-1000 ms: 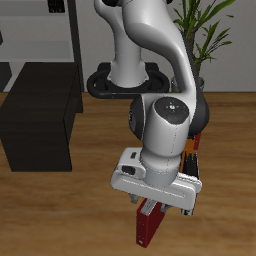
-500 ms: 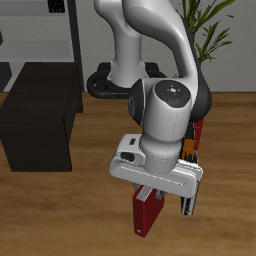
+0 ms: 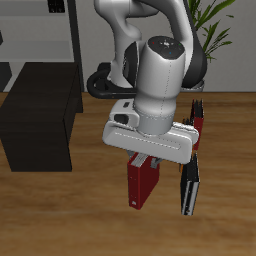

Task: Place the right red book flat on top of the shelf

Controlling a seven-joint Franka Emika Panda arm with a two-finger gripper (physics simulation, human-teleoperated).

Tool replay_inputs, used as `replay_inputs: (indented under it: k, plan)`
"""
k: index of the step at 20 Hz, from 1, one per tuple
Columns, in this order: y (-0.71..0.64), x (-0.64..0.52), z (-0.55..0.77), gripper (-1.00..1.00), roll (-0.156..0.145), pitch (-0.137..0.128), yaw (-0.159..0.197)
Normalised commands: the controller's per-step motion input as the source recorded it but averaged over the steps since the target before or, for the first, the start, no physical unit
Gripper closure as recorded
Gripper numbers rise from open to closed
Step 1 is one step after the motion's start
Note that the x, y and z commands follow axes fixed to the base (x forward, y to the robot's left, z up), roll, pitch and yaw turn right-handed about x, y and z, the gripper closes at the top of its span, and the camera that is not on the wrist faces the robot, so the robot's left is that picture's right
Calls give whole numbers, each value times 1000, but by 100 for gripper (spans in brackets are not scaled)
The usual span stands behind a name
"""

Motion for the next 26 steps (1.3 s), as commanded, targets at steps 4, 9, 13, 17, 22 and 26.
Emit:
replay_inputs:
  k: [4, 9, 13, 17, 22, 26]
  plan:
    - [-174, -451, 444, 100, 16, -58, 4]
    - [-224, -596, 220, 100, 0, -14, 26]
    - [-226, -642, 400, 100, 5, -66, 42]
    - [-128, -691, 377, 100, 12, -36, 63]
    - [-31, -537, 266, 100, 25, -27, 29]
    - [1, -692, 173, 100, 32, -16, 22]
